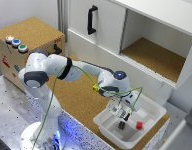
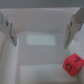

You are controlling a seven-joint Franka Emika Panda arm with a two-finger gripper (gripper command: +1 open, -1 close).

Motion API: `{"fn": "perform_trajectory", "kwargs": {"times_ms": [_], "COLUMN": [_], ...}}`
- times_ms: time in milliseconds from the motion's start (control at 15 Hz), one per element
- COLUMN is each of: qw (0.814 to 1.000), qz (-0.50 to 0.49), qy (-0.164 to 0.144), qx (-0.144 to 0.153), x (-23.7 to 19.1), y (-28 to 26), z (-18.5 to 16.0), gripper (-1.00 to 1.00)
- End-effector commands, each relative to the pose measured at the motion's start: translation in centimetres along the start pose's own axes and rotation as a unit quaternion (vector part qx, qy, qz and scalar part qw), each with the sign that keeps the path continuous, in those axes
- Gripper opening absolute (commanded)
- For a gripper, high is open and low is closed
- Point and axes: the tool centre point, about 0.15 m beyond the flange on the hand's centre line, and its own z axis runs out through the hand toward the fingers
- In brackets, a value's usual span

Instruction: Grasp the purple block

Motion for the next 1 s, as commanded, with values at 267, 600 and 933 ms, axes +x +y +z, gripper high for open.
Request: {"fn": "perform_trajectory", "kwargs": {"times_ms": [267,600,933], "qw": [0.987,0.978,0.97], "qz": [-0.157,-0.195,-0.228], "qy": [-0.019,-0.057,-0.082], "qx": [0.035,0.039,0.03], "x": [-4.5,-6.5,-6.8], "y": [-1.9,-0.7,0.0], "z": [1.5,3.7,6.1], "gripper": [1.0,1.0,1.0]}}
